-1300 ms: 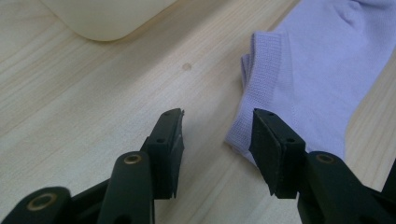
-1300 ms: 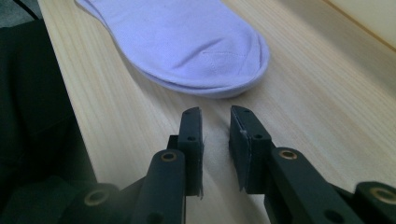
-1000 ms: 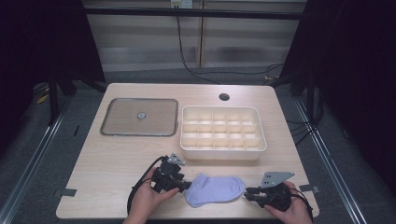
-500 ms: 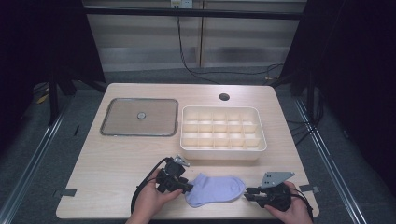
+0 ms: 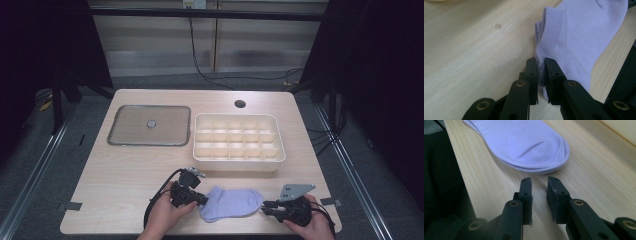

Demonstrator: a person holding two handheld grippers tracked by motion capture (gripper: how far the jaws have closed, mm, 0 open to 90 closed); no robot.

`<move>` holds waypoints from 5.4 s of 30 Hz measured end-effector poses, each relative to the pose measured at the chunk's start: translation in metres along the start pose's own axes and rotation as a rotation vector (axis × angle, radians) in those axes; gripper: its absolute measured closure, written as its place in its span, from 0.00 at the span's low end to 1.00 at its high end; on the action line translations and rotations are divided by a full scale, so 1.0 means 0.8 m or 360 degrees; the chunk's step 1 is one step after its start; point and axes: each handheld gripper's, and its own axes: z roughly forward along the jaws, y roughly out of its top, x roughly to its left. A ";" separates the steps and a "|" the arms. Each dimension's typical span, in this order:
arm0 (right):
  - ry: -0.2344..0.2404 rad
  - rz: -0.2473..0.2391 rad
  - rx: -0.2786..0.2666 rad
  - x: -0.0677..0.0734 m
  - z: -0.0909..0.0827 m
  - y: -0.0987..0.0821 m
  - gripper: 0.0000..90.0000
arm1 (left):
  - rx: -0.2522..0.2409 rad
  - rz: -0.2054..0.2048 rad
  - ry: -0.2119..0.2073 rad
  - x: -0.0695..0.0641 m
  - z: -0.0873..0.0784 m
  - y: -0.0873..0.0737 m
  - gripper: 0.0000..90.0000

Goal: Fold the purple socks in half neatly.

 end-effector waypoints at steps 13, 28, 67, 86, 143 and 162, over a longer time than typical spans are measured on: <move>0.0007 -0.0002 0.0003 -0.001 0.000 0.000 0.82 | -0.0019 -0.0084 -0.0126 0.006 -0.009 0.002 0.90; 0.0022 0.0019 -0.0008 -0.004 0.001 0.001 0.88 | -0.0041 -0.0101 -0.0188 0.006 -0.021 0.007 0.90; 0.0036 0.0026 0.0026 -0.005 0.006 0.008 1.00 | -0.0056 -0.0201 -0.0144 0.026 -0.024 0.009 0.89; 0.0036 0.0014 0.0017 -0.005 0.008 0.009 1.00 | -0.0058 -0.0270 -0.0119 0.029 -0.022 -0.009 0.78; 0.0056 0.0017 0.0015 -0.003 0.013 0.014 1.00 | 0.0003 -0.0229 -0.0183 0.005 -0.043 0.032 0.93; 0.0054 0.0016 0.0017 -0.003 0.013 0.014 0.99 | 0.0116 -0.0310 -0.0101 0.017 -0.027 0.009 0.91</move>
